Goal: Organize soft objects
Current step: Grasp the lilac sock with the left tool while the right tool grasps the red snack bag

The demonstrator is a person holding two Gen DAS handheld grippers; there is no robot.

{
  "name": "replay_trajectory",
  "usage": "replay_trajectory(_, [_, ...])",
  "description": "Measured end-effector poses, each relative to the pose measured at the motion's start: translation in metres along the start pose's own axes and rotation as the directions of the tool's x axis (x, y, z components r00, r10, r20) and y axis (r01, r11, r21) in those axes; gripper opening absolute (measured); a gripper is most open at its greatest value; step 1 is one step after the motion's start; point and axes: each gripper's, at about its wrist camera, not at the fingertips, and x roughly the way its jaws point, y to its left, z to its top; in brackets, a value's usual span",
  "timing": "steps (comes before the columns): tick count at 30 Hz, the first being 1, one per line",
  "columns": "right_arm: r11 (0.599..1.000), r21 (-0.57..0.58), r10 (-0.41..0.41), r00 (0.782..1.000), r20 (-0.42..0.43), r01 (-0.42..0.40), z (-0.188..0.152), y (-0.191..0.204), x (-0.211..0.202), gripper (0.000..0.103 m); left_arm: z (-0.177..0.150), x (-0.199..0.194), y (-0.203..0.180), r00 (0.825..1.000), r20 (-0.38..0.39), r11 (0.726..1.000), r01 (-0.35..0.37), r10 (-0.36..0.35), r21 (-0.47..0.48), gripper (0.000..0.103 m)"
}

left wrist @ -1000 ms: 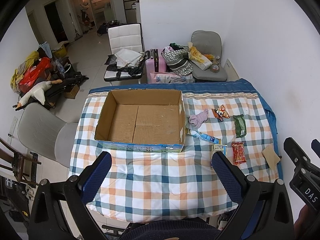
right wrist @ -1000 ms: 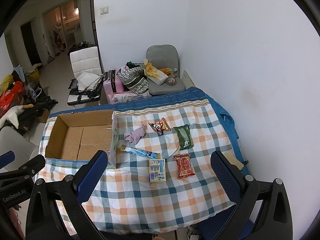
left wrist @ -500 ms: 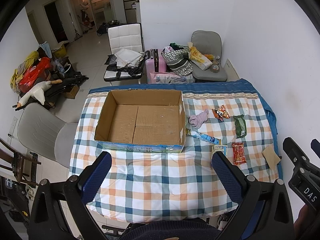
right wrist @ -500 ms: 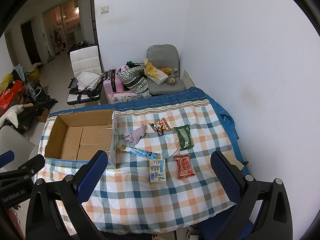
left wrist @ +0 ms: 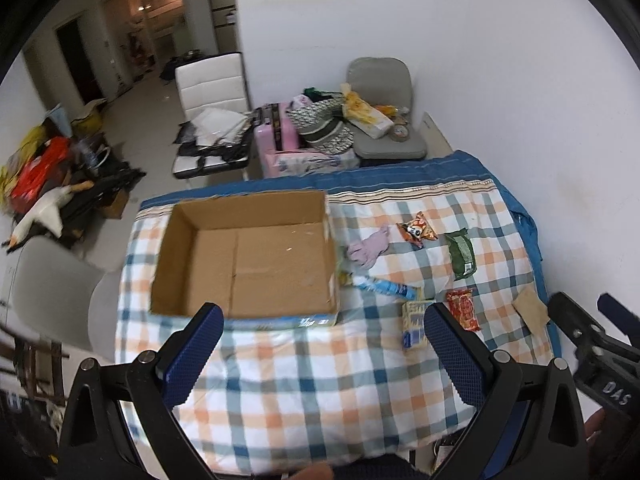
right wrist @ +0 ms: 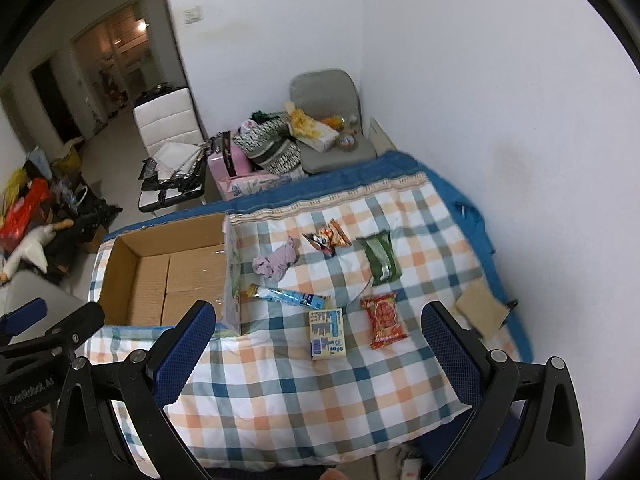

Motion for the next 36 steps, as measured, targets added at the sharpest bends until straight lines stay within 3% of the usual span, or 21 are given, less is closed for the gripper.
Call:
replay_trajectory(6, [0.990, 0.130, -0.043, 0.996, -0.078, 0.053, 0.011, -0.066, 0.072, 0.103, 0.038, 0.098, -0.039, 0.997, -0.080, 0.997, 0.018, -0.012, 0.075, 0.103])
replay_trajectory(10, [0.975, 0.191, -0.076, 0.980, -0.183, 0.111, 0.012, -0.112, 0.150, 0.103, 0.053, 0.172, -0.069, 0.987, -0.160, 0.990, 0.007, 0.015, 0.139, 0.103])
replay_trajectory(12, [0.965, 0.226, -0.071, 0.962, -0.263, 0.133, 0.007, -0.134, 0.200, 0.103, 0.059, 0.210, -0.085, 0.977, -0.211, 0.985, 0.013, 0.024, 0.173, 0.103])
replay_trajectory(15, [0.945, 0.296, -0.019, 0.928, -0.372, 0.138, -0.010, -0.161, 0.270, 0.103, 0.066, 0.264, -0.104, 0.956, -0.291, 0.979, 0.029, 0.031, 0.200, 0.103])
replay_trajectory(21, [0.913, 0.388, 0.096, 0.860, -0.500, 0.123, -0.052, -0.173, 0.368, 0.103, 0.071, 0.365, -0.126, 0.882, -0.459, 0.971, 0.008, 0.105, 0.239, 0.103])
replay_trajectory(25, [0.912, 0.382, 0.099, 0.825, -0.556, 0.148, -0.073, -0.175, 0.403, 0.103, 0.069, 0.413, -0.129, 0.841, -0.514, 0.963, -0.030, 0.169, 0.268, 0.103])
replay_trajectory(26, [0.912, 0.382, 0.102, 0.817, -0.567, 0.151, -0.077, -0.174, 0.409, 0.103, 0.067, 0.426, -0.129, 0.823, -0.536, 0.960, -0.040, 0.190, 0.278, 0.103])
replay_trajectory(30, [0.913, 0.379, 0.116, 0.795, -0.595, 0.150, -0.091, -0.172, 0.426, 0.103, 0.057, 0.462, -0.127, 0.774, -0.598, 0.959, -0.036, 0.205, 0.283, 0.103])
replay_trajectory(33, [0.914, 0.376, 0.116, 0.788, -0.605, 0.154, -0.097, -0.169, 0.434, 0.103, 0.045, 0.476, -0.127, 0.759, -0.628, 0.963, 0.000, 0.175, 0.268, 0.098])
replay_trajectory(36, [0.910, 0.384, 0.123, 0.785, -0.608, 0.155, -0.102, -0.167, 0.440, 0.096, 0.039, 0.477, -0.125, 0.770, -0.625, 0.974, 0.023, 0.126, 0.225, 0.082])
